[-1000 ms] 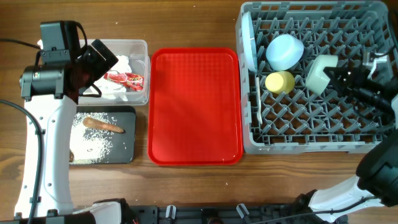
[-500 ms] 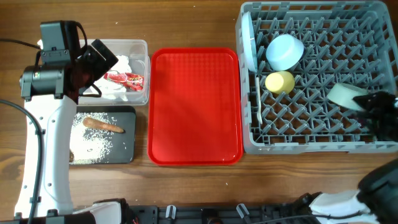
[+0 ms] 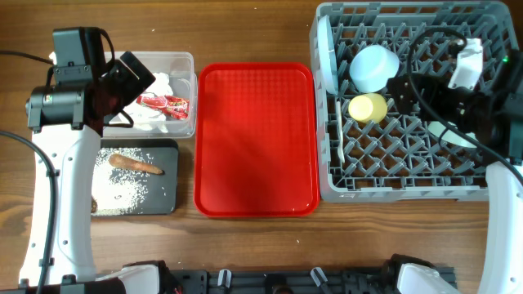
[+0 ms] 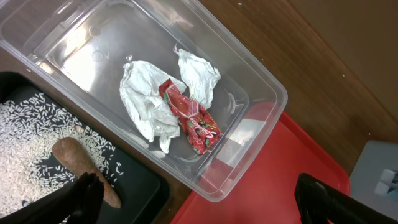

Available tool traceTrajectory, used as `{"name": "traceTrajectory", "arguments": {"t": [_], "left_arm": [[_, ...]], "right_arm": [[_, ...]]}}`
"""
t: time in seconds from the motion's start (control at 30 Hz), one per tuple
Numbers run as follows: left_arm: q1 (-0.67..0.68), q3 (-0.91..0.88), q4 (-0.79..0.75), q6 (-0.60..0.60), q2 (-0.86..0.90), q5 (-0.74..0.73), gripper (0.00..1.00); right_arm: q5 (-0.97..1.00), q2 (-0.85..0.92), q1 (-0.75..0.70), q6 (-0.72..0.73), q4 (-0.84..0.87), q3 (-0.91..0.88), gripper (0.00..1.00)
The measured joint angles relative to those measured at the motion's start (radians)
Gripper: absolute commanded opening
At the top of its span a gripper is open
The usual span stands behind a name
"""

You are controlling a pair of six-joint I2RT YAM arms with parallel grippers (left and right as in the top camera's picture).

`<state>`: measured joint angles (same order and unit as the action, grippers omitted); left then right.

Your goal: Sort waste into correct bins and load items into the dishwasher rack

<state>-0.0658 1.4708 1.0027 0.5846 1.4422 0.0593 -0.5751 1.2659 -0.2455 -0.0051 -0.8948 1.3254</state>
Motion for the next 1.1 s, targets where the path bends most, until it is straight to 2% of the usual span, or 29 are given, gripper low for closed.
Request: {"name": "traceTrajectory", "arguments": {"t": [0.27,0.33,0.37,0.47,0.5,0.57,0.67,0.77,0.87,1.1], "left_arm": [[0.0,0.0,0.0,0.0,0.0,0.0,1.0],[0.0,0.0,0.001,0.0,0.0,0.0,1.0],[0.0,0.0,0.0,0.0,0.0,0.0,1.0],[0.0,0.0,0.001,0.0,0.0,0.0,1.0],[0.0,0.0,0.0,0.0,0.0,0.0,1.0],[0.0,0.0,0.003,0.0,0.0,0.0,1.0],[0.0,0.0,0.0,0.0,0.002,0.0,1.0],[0.0,0.0,0.0,0.0,0.002,0.0,1.0],[0.0,0.0,0.0,0.0,0.002,0.0,1.0],[0.0,0.0,0.0,0.0,0.002,0.0,1.0]], "right_arm": [[0.054,-0.012,0.014,0.0,-0.008,-0.001,1.0],[0.105,-0.168,0.066,0.0,0.025,-0.01,1.0],[0.116,-0.303,0.124,-0.002,0.075,-0.014,1.0],[0.128,-0.637,0.245,-0.011,0.377,-0.102,1.0],[0.133,-0.789,0.269,-0.015,0.554,-0.229,1.0],[0.153,-0.968,0.277,-0.019,0.752,-0.455,1.0],[0.201,-1.235,0.28,-0.019,0.927,-0.904,1.0],[0.253,-1.245,0.28,0.01,1.023,-1.132,1.0],[0.306,-1.248,0.28,0.036,1.084,-1.262,1.0],[0.355,-1.252,0.283,0.046,0.908,-1.319,1.0]]}}
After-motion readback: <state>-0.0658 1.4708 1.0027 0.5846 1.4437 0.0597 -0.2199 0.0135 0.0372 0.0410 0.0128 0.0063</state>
